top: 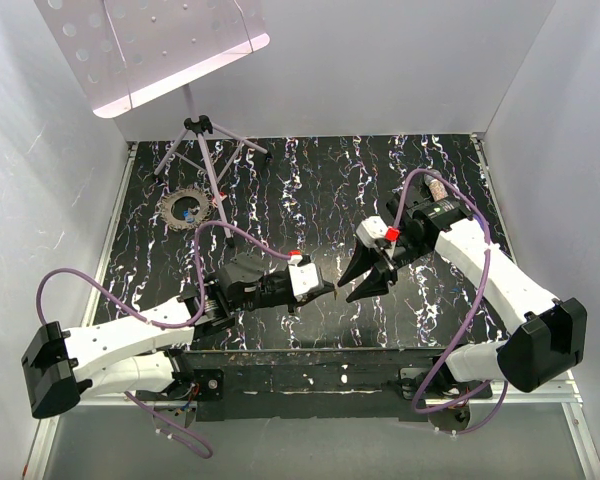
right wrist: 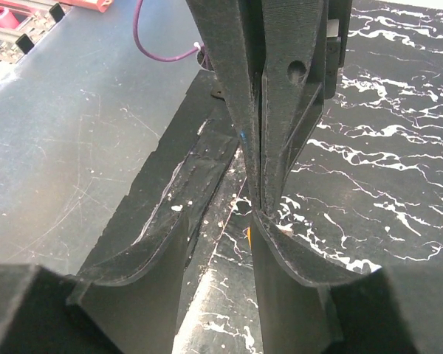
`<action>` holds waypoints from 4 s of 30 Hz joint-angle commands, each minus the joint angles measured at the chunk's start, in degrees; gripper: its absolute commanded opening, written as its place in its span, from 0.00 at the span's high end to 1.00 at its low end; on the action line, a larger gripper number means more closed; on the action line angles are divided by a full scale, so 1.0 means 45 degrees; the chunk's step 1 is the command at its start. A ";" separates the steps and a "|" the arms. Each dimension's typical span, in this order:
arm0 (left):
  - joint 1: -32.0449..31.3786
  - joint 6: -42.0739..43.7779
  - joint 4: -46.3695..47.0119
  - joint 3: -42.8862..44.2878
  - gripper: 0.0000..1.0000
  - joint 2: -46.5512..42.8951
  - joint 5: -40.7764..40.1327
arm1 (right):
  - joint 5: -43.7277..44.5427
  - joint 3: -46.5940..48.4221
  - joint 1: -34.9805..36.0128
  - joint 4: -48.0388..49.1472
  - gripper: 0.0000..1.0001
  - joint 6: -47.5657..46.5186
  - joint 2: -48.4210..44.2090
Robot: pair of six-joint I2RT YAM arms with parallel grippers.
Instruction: Put the keys on the keyring
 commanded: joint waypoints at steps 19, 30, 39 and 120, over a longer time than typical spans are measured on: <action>-0.0070 -0.0416 0.0241 0.0362 1.00 -0.0095 0.0183 | 0.1164 0.0684 0.0124 0.1376 0.54 0.2335 -0.0026; -0.0070 -0.0592 0.0457 0.0264 1.00 -0.0075 -0.0129 | 0.1496 0.0665 0.0729 0.1455 0.61 0.2473 0.0229; -0.0070 -0.0592 0.0456 0.0244 1.00 -0.0055 -0.0227 | 0.1653 0.0704 0.0807 0.1435 0.69 0.2473 0.0248; -0.0031 0.0717 -0.5266 -0.0986 0.02 -0.5778 -0.4622 | 0.9915 -0.1211 -0.2572 0.5810 0.99 1.0479 0.5403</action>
